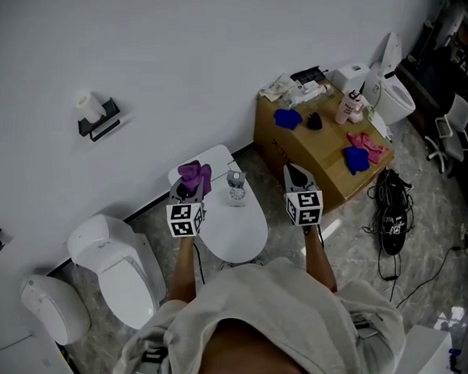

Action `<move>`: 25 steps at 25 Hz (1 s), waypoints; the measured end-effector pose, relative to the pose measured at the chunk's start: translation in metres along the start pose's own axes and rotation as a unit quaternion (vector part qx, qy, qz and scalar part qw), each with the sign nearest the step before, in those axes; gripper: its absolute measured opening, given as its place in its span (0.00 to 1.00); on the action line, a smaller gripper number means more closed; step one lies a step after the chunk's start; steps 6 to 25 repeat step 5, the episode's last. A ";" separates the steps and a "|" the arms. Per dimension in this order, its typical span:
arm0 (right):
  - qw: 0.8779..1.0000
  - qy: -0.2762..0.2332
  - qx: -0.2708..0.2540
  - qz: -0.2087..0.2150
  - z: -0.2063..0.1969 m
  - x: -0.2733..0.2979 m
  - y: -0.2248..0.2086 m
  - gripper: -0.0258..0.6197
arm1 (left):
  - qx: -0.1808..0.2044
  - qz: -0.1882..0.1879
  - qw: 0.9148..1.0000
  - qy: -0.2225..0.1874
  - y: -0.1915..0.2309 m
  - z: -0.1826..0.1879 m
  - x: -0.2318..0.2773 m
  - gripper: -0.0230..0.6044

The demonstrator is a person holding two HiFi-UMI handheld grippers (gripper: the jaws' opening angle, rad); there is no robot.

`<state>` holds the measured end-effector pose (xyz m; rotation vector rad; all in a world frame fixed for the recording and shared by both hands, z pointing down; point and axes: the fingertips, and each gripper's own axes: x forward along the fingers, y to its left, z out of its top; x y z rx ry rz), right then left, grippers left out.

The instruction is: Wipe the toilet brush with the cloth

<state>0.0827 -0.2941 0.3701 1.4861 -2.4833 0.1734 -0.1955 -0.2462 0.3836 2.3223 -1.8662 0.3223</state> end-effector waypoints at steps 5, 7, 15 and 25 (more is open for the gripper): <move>1.000 0.003 -0.002 0.000 0.000 0.001 -0.001 0.09 | 0.001 -0.002 1.000 -0.001 -0.001 0.000 0.001 0.27; 1.000 0.003 -0.002 0.000 0.000 0.001 -0.001 0.09 | 0.001 -0.002 1.000 -0.001 -0.001 0.000 0.001 0.27; 1.000 0.003 -0.002 0.000 0.000 0.001 -0.001 0.09 | 0.001 -0.002 1.000 -0.001 -0.001 0.000 0.001 0.27; 1.000 0.003 -0.002 0.000 0.000 0.001 -0.001 0.09 | 0.001 -0.002 1.000 -0.001 -0.001 0.000 0.001 0.27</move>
